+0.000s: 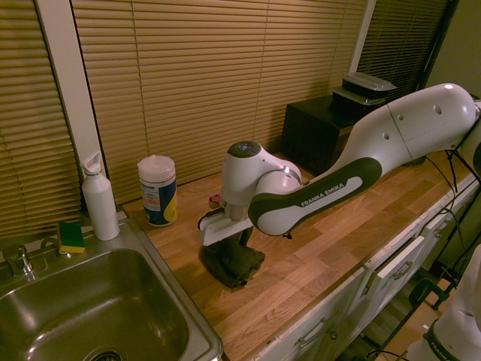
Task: Clear the spill
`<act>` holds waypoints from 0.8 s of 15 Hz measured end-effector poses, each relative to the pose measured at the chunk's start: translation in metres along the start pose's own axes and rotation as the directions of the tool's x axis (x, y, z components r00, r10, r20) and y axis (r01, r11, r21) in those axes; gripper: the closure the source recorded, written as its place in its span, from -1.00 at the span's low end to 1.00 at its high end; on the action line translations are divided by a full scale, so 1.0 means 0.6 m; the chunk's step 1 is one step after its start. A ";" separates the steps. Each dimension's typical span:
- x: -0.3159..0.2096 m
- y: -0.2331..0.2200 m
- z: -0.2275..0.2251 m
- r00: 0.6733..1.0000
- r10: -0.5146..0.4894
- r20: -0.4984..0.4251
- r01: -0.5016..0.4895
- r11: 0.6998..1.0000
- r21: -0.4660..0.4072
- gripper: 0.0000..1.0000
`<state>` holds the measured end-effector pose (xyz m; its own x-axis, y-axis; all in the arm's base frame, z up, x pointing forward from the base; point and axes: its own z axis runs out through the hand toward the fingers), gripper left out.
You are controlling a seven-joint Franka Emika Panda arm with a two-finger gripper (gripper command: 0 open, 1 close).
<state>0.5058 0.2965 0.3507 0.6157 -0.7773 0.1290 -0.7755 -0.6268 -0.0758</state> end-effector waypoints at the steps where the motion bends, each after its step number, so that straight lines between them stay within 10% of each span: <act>1: 0.001 0.001 0.001 1.000 -0.004 -0.006 0.004 1.000 -0.004 1.00; 12: 0.039 0.009 0.008 1.000 -0.010 -0.016 0.009 0.999 -0.042 1.00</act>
<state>0.5166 0.2748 0.3482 0.6209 -0.7702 0.1460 -0.7750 -0.6311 -0.0335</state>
